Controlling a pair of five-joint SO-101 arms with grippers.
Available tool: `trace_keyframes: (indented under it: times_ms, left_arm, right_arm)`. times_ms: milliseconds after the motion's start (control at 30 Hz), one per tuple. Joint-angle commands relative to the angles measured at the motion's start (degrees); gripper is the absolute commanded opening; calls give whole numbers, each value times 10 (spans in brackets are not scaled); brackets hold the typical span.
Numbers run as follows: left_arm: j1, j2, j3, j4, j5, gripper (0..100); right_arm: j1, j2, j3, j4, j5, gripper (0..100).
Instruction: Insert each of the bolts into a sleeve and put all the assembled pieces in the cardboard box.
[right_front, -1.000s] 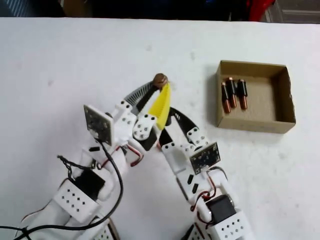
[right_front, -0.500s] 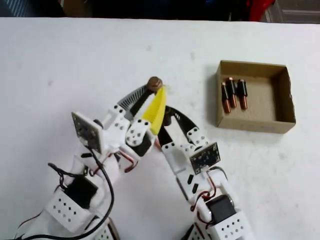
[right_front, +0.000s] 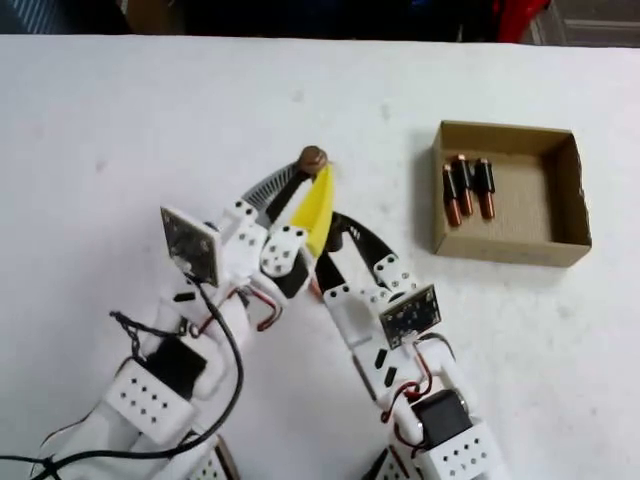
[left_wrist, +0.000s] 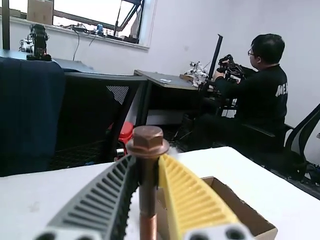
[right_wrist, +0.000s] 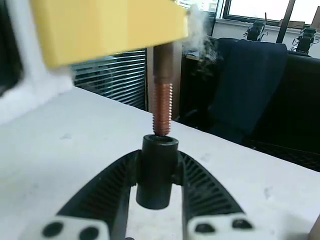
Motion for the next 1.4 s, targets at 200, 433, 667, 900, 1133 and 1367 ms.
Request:
trace_keyframes:
  times_ms: [200, 433, 667, 900, 1133, 1367]
  left_arm:
    - [0, -3, -9, -18, 35, 23]
    - [0, -3, -12, 11, 60, 23]
    - [0, -3, -12, 31, 62, 23]
    - [0, -3, -12, 41, 63, 23]
    - [0, -3, -12, 47, 63, 23]
    - [0, -3, -25, 48, 63, 23]
  right_arm:
    - [-6, -7, 4, -16, -4, 17]
    - [-6, -7, 4, -16, -4, 17]
    - [-1, -7, 4, -16, -4, 17]
    - [-1, -7, 4, -16, -4, 17]
    - [-1, -7, 4, -16, -4, 17]
    - [-1, -7, 4, -16, -4, 17]
